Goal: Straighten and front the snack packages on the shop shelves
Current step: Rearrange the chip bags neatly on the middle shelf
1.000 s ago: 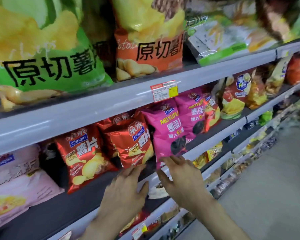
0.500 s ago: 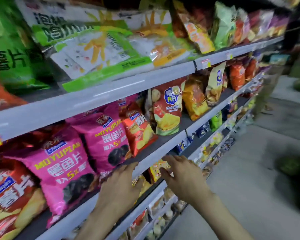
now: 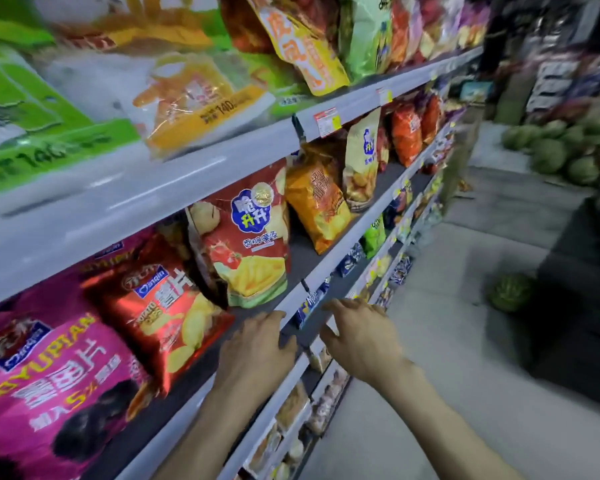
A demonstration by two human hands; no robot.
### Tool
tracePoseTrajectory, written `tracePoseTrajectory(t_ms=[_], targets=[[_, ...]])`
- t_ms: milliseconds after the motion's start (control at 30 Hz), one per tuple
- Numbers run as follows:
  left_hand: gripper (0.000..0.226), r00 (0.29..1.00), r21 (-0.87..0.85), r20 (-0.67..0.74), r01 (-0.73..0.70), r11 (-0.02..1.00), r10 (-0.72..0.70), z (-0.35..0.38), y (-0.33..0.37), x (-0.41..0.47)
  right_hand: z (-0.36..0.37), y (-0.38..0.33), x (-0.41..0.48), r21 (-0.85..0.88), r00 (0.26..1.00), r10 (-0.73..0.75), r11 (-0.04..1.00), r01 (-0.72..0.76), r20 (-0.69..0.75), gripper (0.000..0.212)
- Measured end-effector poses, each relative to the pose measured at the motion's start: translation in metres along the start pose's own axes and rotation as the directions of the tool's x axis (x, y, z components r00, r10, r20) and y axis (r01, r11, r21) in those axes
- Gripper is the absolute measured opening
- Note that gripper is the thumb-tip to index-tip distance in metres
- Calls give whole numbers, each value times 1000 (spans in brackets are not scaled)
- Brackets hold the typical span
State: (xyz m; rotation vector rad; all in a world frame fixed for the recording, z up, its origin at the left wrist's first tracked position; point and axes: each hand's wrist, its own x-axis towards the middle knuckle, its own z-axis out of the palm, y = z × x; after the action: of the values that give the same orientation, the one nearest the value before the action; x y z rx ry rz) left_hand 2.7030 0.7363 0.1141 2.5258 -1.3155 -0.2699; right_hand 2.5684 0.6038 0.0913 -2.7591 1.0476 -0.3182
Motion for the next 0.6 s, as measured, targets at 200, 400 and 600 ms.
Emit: tracePoseTrajectory(t_ms=[200, 400, 600], targets=[[33, 995, -106, 34, -90, 990, 94, 10, 38, 65, -16, 42, 54, -37, 999, 43, 998, -43, 10, 38], [52, 986, -24, 126, -107, 994, 109, 19, 68, 117, -25, 95, 98, -37, 992, 44, 999, -40, 120, 40], [53, 997, -12, 74, -13, 1000, 14, 18, 104, 174, -24, 151, 151, 37, 995, -38, 999, 35, 95, 39]])
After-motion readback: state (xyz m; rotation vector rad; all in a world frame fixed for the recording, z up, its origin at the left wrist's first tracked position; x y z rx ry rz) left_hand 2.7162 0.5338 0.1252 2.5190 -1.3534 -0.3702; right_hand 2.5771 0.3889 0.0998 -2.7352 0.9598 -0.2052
